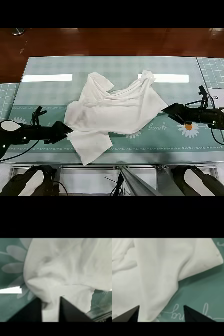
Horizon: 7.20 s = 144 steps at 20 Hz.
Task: Fold the shirts.
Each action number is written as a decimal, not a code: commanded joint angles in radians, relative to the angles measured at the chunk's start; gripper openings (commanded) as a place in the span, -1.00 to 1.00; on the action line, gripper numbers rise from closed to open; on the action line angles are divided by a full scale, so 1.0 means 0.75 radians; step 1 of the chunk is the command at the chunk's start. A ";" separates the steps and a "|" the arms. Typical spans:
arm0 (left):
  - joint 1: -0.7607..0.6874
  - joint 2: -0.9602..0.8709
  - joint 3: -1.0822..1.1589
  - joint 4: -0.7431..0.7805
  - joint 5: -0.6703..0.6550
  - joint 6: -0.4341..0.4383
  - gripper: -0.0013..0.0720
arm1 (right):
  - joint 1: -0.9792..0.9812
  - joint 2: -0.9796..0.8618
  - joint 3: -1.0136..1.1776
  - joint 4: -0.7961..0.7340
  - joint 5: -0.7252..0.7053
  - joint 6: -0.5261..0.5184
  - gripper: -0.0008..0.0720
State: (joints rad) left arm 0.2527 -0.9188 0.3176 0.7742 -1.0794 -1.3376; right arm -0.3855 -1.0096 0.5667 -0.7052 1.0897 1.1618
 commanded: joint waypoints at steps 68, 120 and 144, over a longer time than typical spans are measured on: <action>-0.332 0.187 1.052 0.661 0.082 -0.143 -0.89 | 0.174 0.465 0.839 -0.677 0.240 0.475 -0.92; 0.228 0.002 0.039 0.184 -0.285 -0.008 0.95 | -0.291 0.148 -0.048 -0.245 0.023 0.124 0.73; -0.279 -0.027 -0.088 -0.160 0.066 0.098 -0.88 | -0.486 0.050 -0.191 -0.583 0.233 0.329 0.73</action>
State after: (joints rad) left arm 0.0448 -0.9394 0.2508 0.6624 -1.0256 -1.2678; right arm -0.7471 -0.9302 0.4450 -1.1526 1.2587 1.4174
